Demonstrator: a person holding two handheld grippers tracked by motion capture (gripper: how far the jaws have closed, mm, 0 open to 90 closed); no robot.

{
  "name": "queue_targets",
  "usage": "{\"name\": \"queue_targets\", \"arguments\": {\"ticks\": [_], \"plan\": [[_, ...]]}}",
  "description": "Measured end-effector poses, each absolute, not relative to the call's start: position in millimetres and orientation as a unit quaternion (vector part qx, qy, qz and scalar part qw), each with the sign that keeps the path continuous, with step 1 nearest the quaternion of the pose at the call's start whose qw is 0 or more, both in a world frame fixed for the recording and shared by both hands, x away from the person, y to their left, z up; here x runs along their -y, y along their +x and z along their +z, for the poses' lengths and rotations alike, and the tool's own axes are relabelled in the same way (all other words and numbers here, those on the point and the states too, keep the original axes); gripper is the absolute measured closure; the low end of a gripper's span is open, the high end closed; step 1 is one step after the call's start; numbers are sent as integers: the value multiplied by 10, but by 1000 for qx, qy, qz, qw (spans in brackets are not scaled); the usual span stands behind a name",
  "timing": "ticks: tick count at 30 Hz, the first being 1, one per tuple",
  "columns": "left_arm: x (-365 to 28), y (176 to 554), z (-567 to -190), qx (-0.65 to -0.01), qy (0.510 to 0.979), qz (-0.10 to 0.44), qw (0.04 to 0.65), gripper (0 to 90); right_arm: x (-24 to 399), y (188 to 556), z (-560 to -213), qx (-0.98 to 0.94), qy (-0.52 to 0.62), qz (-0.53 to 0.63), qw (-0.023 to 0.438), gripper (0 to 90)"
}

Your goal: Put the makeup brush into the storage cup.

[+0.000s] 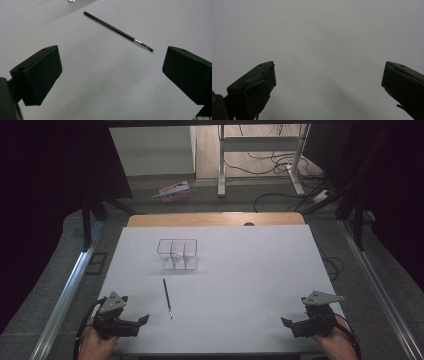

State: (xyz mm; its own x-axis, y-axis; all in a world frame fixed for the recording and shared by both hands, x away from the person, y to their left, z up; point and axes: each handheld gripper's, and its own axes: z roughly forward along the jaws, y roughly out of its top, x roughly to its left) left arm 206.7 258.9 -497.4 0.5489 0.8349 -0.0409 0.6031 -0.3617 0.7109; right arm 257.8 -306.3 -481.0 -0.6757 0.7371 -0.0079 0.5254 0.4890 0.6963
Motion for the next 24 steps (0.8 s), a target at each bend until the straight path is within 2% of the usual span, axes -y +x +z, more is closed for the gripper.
{"name": "queue_targets", "arguments": {"ticks": [3, 15, 20, 24], "plan": [[-2591, 2078, -4998, -449, 811, 177, 330, 14, 3049, 2569, -4801, -849, 371, 342, 158, 0], [-2629, 2080, -4995, -450, 806, 184, 337, 0, 3025, 2580, -4825, -852, 366, 343, 153, 0], [-2667, 2083, -4997, -460, 799, 174, 346, 0, 3021, 2578, -4823, -853, 363, 341, 156, 0], [-2649, 2089, -4997, -466, 802, 171, 331, 0, 3021, 2583, -4836, -855, 365, 336, 153, 0]]}}
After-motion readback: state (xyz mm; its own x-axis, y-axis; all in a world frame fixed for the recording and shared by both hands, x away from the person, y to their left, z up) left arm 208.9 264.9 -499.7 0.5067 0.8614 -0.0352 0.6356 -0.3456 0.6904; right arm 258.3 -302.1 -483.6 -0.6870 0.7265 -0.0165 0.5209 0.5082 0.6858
